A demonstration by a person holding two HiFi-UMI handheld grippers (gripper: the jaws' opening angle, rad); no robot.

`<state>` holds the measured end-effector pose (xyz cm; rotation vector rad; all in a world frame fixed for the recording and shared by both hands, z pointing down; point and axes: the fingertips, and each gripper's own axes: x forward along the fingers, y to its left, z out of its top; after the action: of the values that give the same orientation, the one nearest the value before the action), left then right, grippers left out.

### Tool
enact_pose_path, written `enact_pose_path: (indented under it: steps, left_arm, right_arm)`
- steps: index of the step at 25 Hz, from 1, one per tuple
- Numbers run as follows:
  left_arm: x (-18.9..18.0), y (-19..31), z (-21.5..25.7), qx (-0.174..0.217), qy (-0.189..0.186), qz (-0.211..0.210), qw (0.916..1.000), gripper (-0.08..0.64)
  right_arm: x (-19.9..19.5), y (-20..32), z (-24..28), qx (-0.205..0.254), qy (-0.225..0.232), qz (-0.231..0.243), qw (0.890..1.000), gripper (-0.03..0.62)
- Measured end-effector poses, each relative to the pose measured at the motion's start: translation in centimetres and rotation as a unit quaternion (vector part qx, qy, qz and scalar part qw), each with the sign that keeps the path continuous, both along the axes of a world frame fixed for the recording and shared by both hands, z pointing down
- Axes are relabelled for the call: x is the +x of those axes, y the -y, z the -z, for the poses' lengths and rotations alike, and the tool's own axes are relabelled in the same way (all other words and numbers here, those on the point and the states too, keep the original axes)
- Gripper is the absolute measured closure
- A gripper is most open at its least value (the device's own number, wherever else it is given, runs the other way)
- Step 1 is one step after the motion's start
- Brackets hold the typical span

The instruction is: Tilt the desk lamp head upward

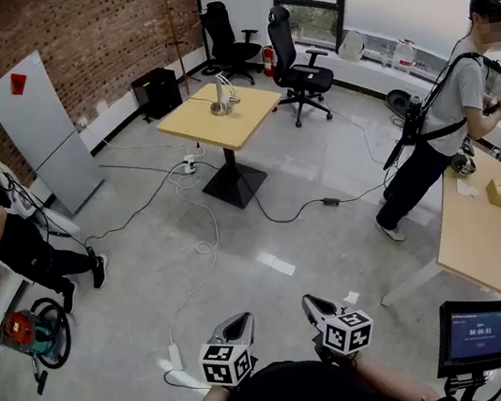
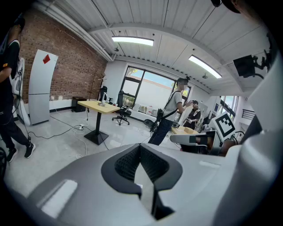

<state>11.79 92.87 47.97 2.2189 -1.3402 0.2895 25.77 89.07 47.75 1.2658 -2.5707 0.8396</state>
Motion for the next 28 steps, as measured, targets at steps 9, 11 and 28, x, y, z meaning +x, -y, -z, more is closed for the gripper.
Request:
enact_pose_path:
  steps: [9, 11, 28]
  left_arm:
    - [2.3, -0.3, -1.3, -0.002, 0.002, -0.006, 1.0000, 0.552]
    - [3.1, -0.8, -1.7, -0.005, 0.003, -0.006, 1.0000, 0.552]
    - [4.2, 4.5, -3.0, -0.033, -0.003, 0.004, 0.9994, 0.552]
  right_arm:
    - [2.0, -0.3, -1.2, -0.001, -0.002, -0.005, 1.000, 0.586]
    - [2.9, -0.4, -1.8, -0.006, 0.004, -0.008, 1.000, 0.586]
    - [4.8, 5.0, -3.4, -0.034, 0.003, -0.019, 0.999, 0.586]
